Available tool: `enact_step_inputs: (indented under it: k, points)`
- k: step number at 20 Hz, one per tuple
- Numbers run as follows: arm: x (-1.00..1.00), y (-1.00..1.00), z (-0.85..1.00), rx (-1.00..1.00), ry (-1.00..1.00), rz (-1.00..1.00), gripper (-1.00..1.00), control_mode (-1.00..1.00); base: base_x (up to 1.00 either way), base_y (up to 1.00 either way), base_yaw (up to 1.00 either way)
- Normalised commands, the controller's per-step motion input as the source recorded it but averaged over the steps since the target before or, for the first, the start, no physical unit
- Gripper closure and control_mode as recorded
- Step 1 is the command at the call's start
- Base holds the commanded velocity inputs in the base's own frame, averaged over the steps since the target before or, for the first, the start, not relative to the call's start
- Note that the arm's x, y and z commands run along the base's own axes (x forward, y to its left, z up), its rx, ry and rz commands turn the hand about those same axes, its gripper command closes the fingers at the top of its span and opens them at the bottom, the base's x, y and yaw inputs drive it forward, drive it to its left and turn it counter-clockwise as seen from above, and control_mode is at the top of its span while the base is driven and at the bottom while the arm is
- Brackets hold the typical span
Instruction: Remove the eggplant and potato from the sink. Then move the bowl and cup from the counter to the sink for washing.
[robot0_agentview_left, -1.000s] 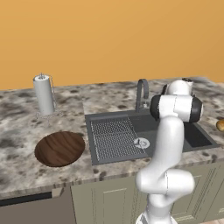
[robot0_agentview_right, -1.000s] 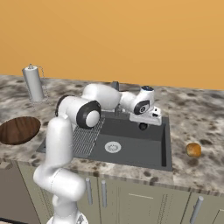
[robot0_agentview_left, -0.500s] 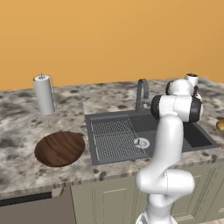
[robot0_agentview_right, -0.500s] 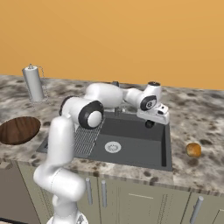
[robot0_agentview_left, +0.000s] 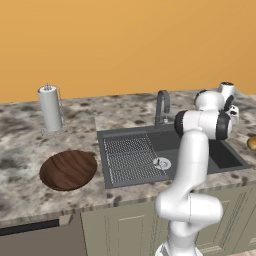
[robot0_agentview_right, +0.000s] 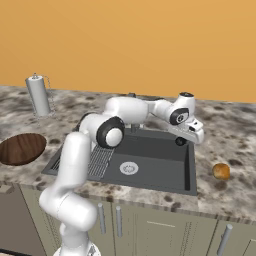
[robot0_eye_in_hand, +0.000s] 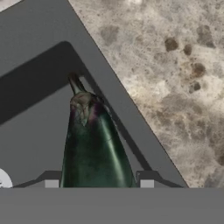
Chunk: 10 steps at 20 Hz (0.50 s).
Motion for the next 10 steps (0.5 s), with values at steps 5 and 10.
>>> enact_step_inputs:
  k: [5,10]
  points:
    - [0.00,-0.45,0.01,0.00,0.00,-0.15,1.00,-1.00,0.00,0.00,0.00]
    - [0.06,-0.41,-0.01,0.00,0.00,-0.11,1.00,-1.00,0.00,0.00,0.00]
